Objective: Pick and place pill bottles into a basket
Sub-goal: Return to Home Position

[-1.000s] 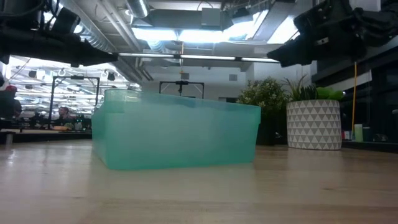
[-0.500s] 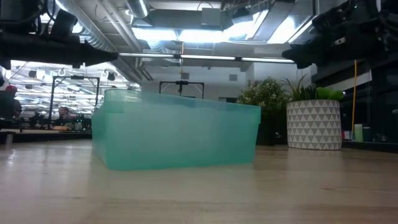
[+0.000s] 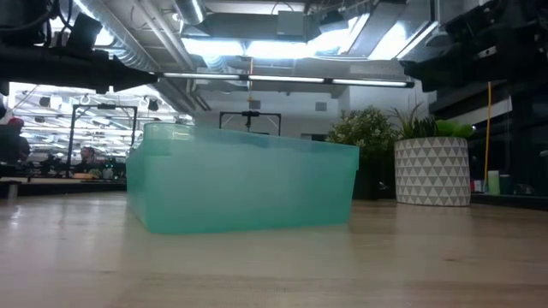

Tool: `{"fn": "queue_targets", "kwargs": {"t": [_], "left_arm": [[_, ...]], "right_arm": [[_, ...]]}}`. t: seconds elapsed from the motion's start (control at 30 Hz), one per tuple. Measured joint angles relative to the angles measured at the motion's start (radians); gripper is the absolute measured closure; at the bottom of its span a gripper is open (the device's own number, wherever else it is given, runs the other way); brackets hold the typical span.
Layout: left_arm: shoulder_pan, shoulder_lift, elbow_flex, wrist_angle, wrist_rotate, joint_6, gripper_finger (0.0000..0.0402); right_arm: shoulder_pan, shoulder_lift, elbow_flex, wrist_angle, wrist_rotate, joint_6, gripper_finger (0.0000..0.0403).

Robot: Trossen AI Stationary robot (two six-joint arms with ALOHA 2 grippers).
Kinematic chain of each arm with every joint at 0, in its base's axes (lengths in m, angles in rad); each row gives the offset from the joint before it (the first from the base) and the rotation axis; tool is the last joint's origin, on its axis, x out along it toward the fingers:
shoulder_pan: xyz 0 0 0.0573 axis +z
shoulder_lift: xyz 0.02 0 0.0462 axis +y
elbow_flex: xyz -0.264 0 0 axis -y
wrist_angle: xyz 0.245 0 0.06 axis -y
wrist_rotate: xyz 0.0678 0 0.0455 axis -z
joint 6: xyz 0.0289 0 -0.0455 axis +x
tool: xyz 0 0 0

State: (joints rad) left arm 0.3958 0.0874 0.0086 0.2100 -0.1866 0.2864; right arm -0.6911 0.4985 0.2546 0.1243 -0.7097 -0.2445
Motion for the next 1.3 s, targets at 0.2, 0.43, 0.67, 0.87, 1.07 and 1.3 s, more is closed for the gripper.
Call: {"fn": "queue_targets", "kwargs": {"t": [0.2,0.43,0.67,0.87,1.07,1.3], "left_arm": [[0.0,-0.001,0.0,-0.001,-0.002,-0.002,0.04],[0.0,-0.001,0.0,-0.003,-0.003,-0.003,0.0398],[0.0,0.0,0.0,-0.004,-0.003,-0.003,0.0398],[0.0,0.0,0.0,-0.004,-0.003,-0.003,0.0399],[0.0,0.0,0.0,-0.004,-0.003,-0.003,0.0398],[0.0,0.0,0.001,-0.004,-0.003,-0.003,0.0389]], "right_arm": [[-0.042,-0.017,-0.108,0.188,0.001,0.05,0.0393],[-0.055,-0.02,-0.248,0.448,0.097,0.163,0.0393],[-0.04,-0.01,-0.248,0.41,0.113,0.165,0.0393],[-0.038,-0.01,-0.247,0.34,0.112,0.272,0.0393],[-0.038,-0.01,-0.246,0.328,0.113,0.282,0.0393],[-0.038,-0.01,-0.246,0.324,0.114,0.243,0.0393]]}}
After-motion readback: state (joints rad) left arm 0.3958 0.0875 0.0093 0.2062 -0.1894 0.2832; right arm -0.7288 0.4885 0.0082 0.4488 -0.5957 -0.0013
